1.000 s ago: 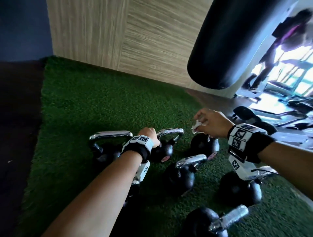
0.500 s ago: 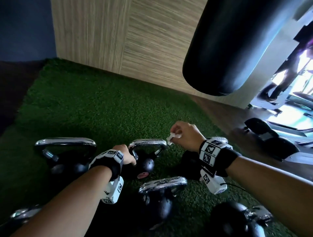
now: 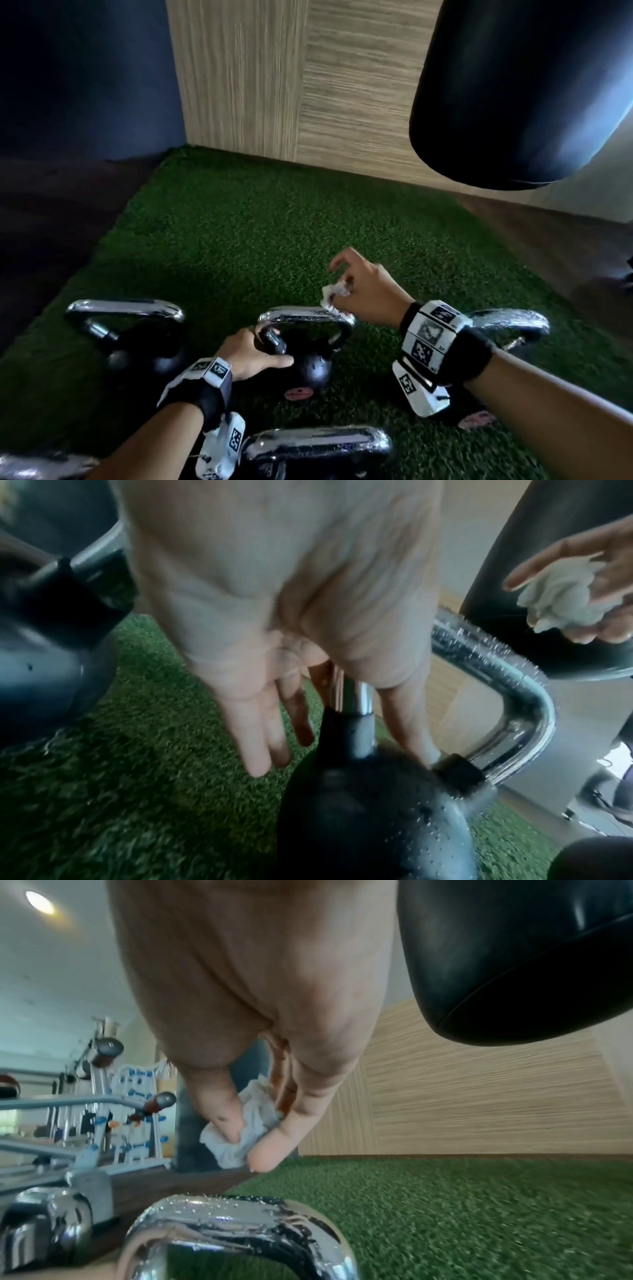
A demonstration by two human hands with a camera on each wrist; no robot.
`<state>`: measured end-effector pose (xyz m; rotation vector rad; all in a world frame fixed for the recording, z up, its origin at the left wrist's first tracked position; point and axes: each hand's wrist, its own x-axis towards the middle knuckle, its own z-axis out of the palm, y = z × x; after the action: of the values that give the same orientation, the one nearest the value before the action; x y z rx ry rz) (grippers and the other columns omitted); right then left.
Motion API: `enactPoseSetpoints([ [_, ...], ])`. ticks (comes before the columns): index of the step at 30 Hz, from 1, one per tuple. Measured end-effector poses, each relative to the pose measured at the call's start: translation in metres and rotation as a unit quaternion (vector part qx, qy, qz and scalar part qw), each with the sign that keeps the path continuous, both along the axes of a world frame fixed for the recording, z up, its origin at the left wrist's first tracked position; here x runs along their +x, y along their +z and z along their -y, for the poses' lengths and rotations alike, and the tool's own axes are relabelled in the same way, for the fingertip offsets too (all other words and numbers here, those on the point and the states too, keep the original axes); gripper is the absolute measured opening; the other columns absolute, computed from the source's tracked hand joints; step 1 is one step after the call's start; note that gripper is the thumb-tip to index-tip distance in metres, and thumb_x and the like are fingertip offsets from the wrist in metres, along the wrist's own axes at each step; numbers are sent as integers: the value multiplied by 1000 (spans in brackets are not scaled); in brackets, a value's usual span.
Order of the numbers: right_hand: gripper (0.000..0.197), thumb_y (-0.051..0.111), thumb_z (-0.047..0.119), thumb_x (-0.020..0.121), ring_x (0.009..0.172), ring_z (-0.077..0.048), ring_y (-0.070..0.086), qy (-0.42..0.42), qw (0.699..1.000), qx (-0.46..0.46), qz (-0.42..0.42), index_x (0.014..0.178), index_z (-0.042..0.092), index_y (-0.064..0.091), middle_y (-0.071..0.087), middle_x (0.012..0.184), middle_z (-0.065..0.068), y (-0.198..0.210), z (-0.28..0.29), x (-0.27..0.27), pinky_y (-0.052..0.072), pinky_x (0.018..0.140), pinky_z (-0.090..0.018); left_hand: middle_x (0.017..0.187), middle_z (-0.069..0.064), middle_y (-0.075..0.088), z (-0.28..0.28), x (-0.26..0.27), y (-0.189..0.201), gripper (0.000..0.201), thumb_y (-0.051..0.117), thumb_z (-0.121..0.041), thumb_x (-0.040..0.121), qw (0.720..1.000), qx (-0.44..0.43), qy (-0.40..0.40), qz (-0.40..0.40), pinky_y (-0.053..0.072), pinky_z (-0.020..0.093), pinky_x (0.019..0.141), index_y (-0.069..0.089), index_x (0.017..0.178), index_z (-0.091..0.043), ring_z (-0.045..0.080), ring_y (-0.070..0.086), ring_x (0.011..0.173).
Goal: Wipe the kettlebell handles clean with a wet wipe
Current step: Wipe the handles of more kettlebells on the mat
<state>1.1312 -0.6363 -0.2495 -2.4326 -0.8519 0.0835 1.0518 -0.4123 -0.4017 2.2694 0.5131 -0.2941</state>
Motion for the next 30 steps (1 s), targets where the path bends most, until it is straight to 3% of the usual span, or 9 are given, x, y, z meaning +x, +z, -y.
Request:
enactPoseSetpoints([
  [4,12,74,18,80,70,-9,61,-24,997,69,8,90,16,67,68,77,6,-17,-2,-3,41,58,-6,110,-20,73,8,-4,-16,65,94,-60,55,998,-19,7,52,47,23,101,65,111,-43,5,66,111],
  [8,3,73,18,78,77,-11,66,-1,997,74,-5,80,18,71,74,81,6,-18,-1,-10,47,65,-11,111,-24,67,17,-8,-23,83,93,-62,53,998,-12,15,63,41,14,93,56,125,-43,2,61,110],
  [10,2,73,19,80,79,-11,67,14,998,54,-3,81,20,71,74,85,3,-19,-3,-10,51,69,-19,114,-21,67,19,-9,-25,86,92,-64,55,998,-6,20,56,42,16,93,56,130,-40,5,62,113],
  [12,5,72,18,82,80,-11,67,22,999,32,11,86,15,74,74,88,2,-20,-7,-6,50,68,-18,117,-18,68,17,-6,-24,84,91,-64,56,999,-2,21,43,46,20,98,57,127,-37,8,63,113],
  [17,20,71,23,92,79,-5,64,41,999,-18,17,107,11,73,70,103,0,-31,-22,-6,49,57,-8,111,-16,61,15,-4,-23,81,89,-68,52,999,9,24,22,41,21,93,42,114,-47,13,60,110],
  [19,22,69,23,94,80,-6,62,36,999,-23,8,110,9,72,65,104,1,-32,-26,-8,53,64,-11,113,-16,62,14,-6,-24,81,89,-68,52,999,11,27,24,42,22,94,43,116,-47,14,61,115],
  [23,21,69,20,93,76,-1,63,11,999,-49,-20,111,9,69,65,101,2,-32,-17,-5,54,60,-9,115,-15,63,15,-7,-23,78,90,-65,55,999,9,25,30,43,23,96,45,115,-44,15,61,118],
  [27,11,66,1,91,77,-17,72,-6,996,-88,18,100,2,71,72,95,-9,-29,-15,-4,63,65,-27,116,-15,65,16,-9,-21,79,91,-65,55,999,8,25,42,44,22,99,45,116,-44,15,62,117],
  [30,12,63,-4,91,75,-16,71,-8,996,-86,27,99,2,70,70,94,-9,-31,-16,-8,63,62,-27,119,-13,69,15,-9,-19,80,91,-64,55,999,3,20,46,47,26,101,49,120,-43,15,63,116],
])
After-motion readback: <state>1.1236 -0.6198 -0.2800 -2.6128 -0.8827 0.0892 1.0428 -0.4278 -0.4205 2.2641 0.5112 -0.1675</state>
